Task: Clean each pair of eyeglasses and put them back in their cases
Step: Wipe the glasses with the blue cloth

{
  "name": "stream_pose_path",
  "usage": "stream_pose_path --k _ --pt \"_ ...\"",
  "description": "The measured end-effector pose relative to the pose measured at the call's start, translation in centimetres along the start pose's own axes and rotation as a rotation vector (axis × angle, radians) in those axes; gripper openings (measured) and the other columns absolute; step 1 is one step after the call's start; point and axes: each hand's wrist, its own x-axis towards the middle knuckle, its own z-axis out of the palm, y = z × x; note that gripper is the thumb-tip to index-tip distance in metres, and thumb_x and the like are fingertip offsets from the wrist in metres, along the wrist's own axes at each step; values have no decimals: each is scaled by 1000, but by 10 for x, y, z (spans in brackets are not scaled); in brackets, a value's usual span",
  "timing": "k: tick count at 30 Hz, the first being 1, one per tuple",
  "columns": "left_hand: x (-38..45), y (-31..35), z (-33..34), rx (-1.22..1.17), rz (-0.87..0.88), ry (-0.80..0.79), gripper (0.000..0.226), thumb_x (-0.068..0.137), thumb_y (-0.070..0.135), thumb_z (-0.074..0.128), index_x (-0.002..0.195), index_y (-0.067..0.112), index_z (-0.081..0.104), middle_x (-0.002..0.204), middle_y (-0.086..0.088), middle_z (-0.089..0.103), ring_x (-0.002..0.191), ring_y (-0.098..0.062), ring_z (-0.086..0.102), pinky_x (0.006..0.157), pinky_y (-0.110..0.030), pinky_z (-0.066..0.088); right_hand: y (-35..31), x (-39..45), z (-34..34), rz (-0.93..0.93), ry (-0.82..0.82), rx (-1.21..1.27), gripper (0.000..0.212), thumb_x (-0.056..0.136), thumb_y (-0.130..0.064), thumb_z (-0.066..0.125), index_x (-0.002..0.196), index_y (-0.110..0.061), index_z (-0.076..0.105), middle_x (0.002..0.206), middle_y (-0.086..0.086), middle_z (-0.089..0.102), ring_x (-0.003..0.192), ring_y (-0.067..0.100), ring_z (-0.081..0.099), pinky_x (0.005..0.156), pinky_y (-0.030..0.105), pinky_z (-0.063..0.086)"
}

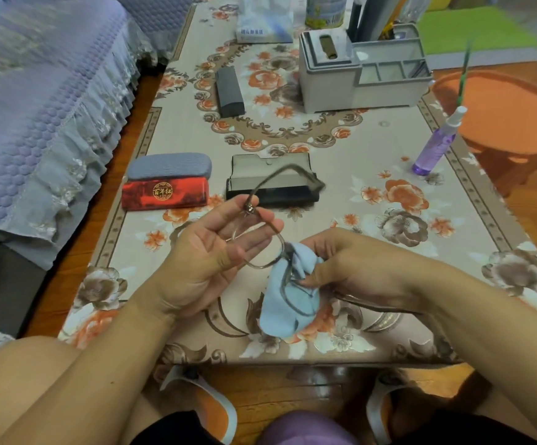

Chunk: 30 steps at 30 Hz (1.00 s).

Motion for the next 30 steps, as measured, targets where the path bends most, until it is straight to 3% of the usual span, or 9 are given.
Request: stream_pose_path --k 6,10,13,16,20,23,27,30 --pt "2 15 3 -12 78 -50 63 78 17 85 136 15 61 131 -13 66 130 -35 59 107 -39 48 -21 -10 -8 141 -159 46 24 88 25 47 103 10 59 81 12 73 68 18 73 57 22 58" --pt "-1 40 16 -12 143 -92 60 83 17 79 139 16 57 135 -9 64 133 -31 57 109 -38 47 -48 -10 9 8 -67 -182 20 86 -1 72 104 7 67 92 18 73 77 25 71 66 30 59" --pt "-4 61 40 -2 189 -169 59 86 17 75 142 15 54 135 -9 63 134 -30 56 111 -39 45 -69 -22 23 -177 2 -212 11 85 0 72 96 1 69 89 15 71 80 26 67 76 37 53" --pt "-9 70 64 35 204 -234 59 88 17 71 144 12 51 135 -12 62 134 -33 55 110 -39 45 -77 -43 32 -288 -45 -253 11 83 -2 66 90 -9 70 87 11 70 81 25 63 77 40 50" --pt "-20 68 73 90 217 -183 58 87 16 74 141 13 56 136 -13 63 134 -36 55 111 -39 45 -65 -70 27 -228 -43 -120 18 92 3 57 93 -7 72 86 8 73 78 19 68 71 28 53" --pt "-23 62 78 67 224 -162 60 86 13 75 142 10 55 137 -14 62 134 -37 55 111 -40 44 -55 -86 16 -118 -94 -121 24 94 10 49 101 1 70 92 12 73 81 20 71 71 29 57" --pt "-20 53 86 66 195 -155 60 86 13 75 142 10 54 136 -14 62 134 -36 55 111 -40 44 -52 -89 9 -97 -93 -257 11 87 4 61 95 4 69 85 13 70 75 20 66 67 27 53" --pt "-15 41 93 104 153 -152 60 88 17 74 144 12 53 135 -14 63 133 -36 56 111 -40 44 -53 -80 9 -206 -57 -317 8 81 -1 70 89 -2 72 84 16 71 77 25 64 72 37 52"
